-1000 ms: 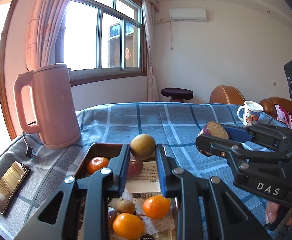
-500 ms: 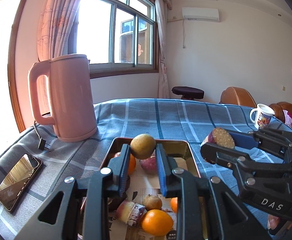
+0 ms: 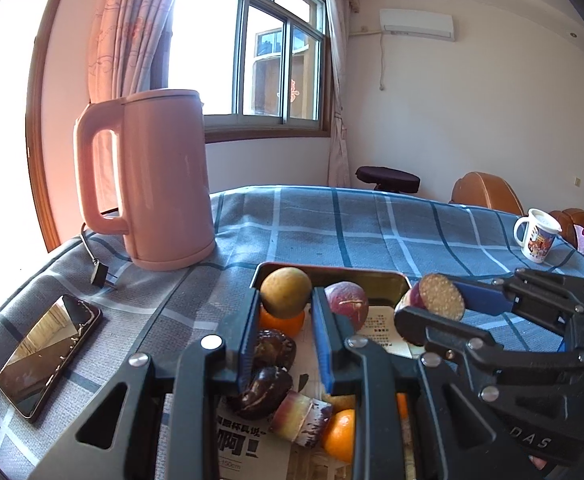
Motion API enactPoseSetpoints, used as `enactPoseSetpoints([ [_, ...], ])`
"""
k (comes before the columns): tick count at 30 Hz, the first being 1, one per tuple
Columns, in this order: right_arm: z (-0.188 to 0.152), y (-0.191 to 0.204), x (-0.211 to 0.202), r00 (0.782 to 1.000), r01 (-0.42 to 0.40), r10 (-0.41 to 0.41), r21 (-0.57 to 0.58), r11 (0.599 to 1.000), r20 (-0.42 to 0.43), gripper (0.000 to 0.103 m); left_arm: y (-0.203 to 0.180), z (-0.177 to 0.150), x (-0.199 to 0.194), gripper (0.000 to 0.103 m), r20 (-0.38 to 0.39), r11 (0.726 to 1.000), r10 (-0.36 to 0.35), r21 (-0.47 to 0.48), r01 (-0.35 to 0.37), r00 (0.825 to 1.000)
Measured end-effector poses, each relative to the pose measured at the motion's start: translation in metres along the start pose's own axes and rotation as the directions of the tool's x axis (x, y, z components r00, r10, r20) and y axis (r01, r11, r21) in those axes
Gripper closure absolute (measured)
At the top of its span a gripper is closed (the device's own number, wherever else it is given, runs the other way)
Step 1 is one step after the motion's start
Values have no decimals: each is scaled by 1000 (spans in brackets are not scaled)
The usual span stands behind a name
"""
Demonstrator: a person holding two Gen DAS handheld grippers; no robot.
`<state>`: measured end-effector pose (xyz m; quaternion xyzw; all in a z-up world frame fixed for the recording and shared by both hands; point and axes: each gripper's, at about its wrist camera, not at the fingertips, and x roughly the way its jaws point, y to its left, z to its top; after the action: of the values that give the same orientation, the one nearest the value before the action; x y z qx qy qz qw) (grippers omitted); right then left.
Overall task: Organize fruits
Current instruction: 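Open the left gripper over the tin while the right gripper releases the round jar into it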
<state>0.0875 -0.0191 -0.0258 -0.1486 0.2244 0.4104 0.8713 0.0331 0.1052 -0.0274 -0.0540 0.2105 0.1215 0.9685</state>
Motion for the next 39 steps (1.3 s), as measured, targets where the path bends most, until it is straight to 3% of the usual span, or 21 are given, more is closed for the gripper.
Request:
enactPoseSetpoints([
  [26,-9,11,35,988,-54,55,12,998,-145,66,5,-5,19,75,-130,1000,7,18,-5,991],
  [29,-10,12,38,983,-68,70,15,998,-172,64,4,-5,18,64,-128,1000,14,21,-11,992],
  [31,-11,13,39,982,-67,68,12,998,-179,53,3,-5,16,50,-121,1000,16,23,-14,992],
  [39,-11,13,26,987,-52,53,11,999,-149,49,3,-2,1,35,-80,1000,-1,12,2,997],
])
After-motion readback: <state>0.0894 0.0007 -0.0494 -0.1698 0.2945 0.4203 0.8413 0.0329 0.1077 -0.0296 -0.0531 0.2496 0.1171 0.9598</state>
